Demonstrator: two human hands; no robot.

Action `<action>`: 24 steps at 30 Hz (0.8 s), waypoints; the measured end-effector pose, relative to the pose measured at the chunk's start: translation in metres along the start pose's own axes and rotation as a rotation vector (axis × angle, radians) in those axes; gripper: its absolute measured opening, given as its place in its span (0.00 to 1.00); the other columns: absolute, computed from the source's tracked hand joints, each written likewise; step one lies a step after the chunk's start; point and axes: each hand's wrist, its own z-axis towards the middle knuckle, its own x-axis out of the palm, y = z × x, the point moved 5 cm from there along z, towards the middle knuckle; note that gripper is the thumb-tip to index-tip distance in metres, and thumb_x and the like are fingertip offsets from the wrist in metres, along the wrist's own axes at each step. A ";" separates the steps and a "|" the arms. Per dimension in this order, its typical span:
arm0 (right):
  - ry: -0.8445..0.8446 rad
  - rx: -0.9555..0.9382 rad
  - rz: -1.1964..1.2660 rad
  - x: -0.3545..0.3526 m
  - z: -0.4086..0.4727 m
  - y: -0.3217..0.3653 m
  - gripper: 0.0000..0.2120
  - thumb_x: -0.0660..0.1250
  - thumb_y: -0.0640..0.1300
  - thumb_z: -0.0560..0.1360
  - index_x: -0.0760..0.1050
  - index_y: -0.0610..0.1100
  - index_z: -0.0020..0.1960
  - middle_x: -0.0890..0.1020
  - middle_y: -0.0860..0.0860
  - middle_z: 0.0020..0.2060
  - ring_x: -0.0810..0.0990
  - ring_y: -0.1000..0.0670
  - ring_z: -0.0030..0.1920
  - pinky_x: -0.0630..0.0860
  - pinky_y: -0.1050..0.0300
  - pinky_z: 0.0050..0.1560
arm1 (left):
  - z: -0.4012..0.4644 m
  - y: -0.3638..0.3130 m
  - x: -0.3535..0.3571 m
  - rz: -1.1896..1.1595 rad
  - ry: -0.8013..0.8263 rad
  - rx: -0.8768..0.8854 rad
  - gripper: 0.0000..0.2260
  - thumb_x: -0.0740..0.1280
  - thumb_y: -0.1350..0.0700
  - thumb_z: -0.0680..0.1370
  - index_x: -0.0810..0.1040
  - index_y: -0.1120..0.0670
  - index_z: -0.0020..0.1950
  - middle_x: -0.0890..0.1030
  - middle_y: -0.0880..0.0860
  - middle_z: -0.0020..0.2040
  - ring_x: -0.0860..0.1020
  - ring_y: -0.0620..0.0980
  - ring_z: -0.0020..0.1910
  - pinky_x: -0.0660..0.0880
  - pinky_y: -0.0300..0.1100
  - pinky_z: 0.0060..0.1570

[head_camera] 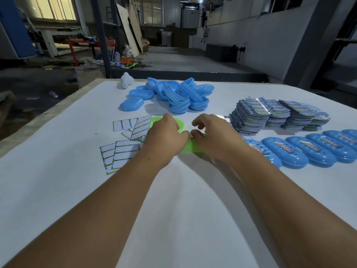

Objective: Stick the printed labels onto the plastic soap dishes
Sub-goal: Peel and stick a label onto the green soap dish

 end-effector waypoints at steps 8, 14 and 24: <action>0.134 -0.160 -0.016 0.003 -0.014 0.012 0.26 0.70 0.60 0.73 0.73 0.56 0.70 0.81 0.52 0.60 0.78 0.48 0.60 0.71 0.58 0.52 | -0.005 0.007 -0.004 0.007 0.003 0.050 0.08 0.61 0.54 0.78 0.70 0.48 0.56 0.74 0.48 0.42 0.75 0.54 0.44 0.67 0.46 0.40; 0.276 -0.045 -0.106 -0.005 -0.024 0.000 0.29 0.70 0.68 0.69 0.72 0.61 0.67 0.73 0.53 0.55 0.75 0.49 0.53 0.69 0.56 0.50 | -0.006 0.008 -0.004 0.078 0.021 0.063 0.15 0.62 0.52 0.79 0.72 0.49 0.66 0.81 0.54 0.53 0.77 0.57 0.51 0.70 0.46 0.46; 0.307 0.177 -0.265 -0.032 -0.026 -0.029 0.25 0.72 0.62 0.67 0.80 0.47 0.57 0.78 0.50 0.53 0.78 0.45 0.53 0.78 0.53 0.50 | -0.006 0.012 -0.005 0.135 -0.020 0.049 0.13 0.66 0.51 0.79 0.77 0.48 0.63 0.82 0.53 0.57 0.78 0.56 0.56 0.73 0.45 0.53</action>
